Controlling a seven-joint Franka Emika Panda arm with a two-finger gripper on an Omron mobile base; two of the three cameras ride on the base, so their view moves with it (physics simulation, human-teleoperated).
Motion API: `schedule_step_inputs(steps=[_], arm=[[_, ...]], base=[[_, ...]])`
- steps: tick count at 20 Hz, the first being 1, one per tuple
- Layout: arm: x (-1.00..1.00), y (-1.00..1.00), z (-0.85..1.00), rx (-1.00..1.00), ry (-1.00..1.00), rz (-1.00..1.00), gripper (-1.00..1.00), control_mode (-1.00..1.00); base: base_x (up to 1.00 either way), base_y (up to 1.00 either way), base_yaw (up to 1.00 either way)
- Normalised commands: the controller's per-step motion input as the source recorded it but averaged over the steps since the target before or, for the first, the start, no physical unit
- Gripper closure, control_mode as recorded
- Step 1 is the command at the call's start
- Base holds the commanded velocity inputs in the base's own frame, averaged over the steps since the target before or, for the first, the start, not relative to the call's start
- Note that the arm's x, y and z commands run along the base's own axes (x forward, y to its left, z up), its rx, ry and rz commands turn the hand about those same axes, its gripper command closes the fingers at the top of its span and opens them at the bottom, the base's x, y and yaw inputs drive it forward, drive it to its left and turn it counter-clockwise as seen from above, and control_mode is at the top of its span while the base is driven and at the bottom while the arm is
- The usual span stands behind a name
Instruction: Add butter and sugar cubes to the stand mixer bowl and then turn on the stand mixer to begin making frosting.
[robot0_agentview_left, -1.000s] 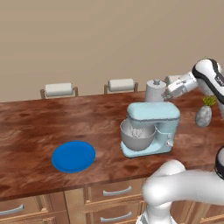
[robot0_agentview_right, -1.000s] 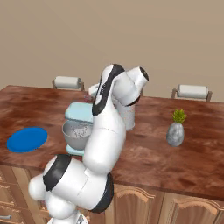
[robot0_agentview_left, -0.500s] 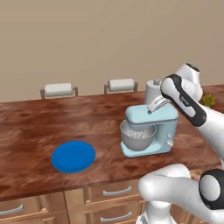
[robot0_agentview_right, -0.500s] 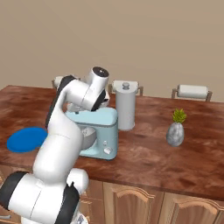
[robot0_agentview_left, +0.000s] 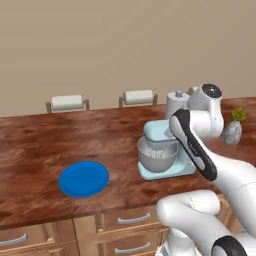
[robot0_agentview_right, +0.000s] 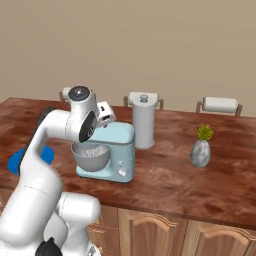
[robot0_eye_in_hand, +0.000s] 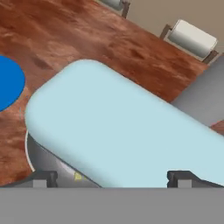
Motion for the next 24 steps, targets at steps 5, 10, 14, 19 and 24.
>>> schedule_step_inputs(steps=[5, 10, 14, 19, 24], arm=[[-0.37, -0.25, 1.0, 0.0, 0.01, -0.22, -1.0, -1.0], [-0.28, -0.23, 0.4, -0.05, 0.04, -0.21, -1.0, -1.0], [-0.64, -0.61, -0.02, -0.16, 0.01, -0.15, -1.0, -1.0], [-0.83, -0.67, -0.28, -0.15, 0.0, -0.08, -1.0, -1.0], [-0.66, -0.25, -0.45, -0.08, 0.0, 0.0, -1.0, -1.0]], base=[[0.0, 0.0, 0.0], [0.0, 0.0, 0.0], [0.0, 0.0, 0.0], [0.0, 0.0, 0.0], [0.0, 0.0, 0.0]])
